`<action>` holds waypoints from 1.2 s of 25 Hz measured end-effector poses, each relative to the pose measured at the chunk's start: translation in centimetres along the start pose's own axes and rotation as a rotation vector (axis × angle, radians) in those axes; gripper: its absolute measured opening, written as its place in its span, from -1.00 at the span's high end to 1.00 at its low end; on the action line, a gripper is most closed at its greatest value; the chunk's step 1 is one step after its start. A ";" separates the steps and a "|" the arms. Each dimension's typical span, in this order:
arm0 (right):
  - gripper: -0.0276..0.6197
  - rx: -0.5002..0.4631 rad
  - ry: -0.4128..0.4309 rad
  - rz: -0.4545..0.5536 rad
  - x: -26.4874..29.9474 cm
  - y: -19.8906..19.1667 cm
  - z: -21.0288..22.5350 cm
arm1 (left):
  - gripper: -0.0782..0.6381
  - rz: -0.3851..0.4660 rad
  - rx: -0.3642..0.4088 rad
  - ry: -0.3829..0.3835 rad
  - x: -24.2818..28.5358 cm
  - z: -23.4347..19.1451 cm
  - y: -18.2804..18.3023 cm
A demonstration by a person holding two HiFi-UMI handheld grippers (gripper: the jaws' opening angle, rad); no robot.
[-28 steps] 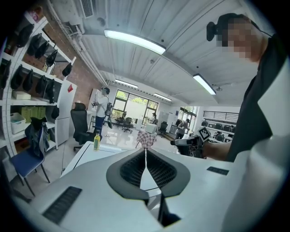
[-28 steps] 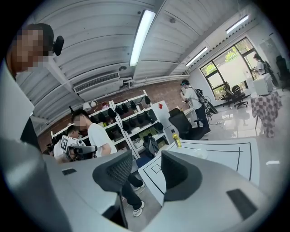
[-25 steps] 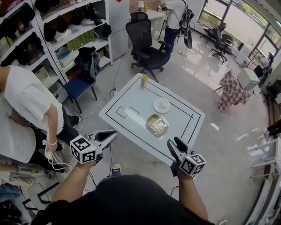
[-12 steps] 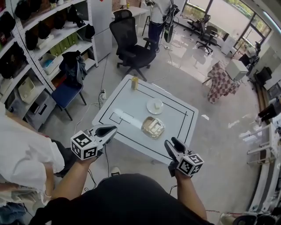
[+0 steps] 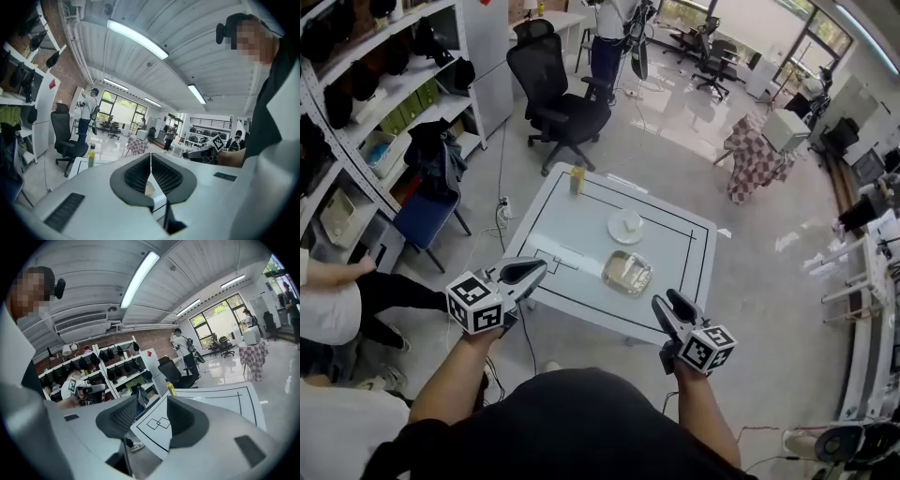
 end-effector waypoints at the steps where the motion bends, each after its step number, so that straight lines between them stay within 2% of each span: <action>1: 0.26 0.004 -0.008 0.004 0.2 -0.1 -0.4 | 0.71 -0.006 0.001 -0.007 -0.3 -0.4 0.0; 7: 0.26 0.045 -0.049 0.032 1.7 -0.7 -1.7 | 0.71 -0.026 0.004 -0.047 -2.0 -2.9 -0.6; 17: 0.26 0.131 -0.090 0.025 2.5 -2.3 0.2 | 0.71 -0.050 0.010 -0.075 -1.4 -4.5 -0.4; 24: 0.27 0.171 -0.045 -0.010 6.3 -2.0 2.5 | 0.71 -0.044 -0.014 -0.035 0.6 -6.7 0.3; 30: 0.27 0.178 0.007 -0.034 11.3 -0.1 5.7 | 0.71 -0.099 -0.013 -0.021 3.6 -8.6 1.0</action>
Point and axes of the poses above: the fingertips, and each gripper's own axes: x forward along the fingers, z to its right, y out of its top, the point moved 8 cm from there along -x, backward along the fingers, and after that the axes turned 15 degrees about -y, right-handed, at the moved point
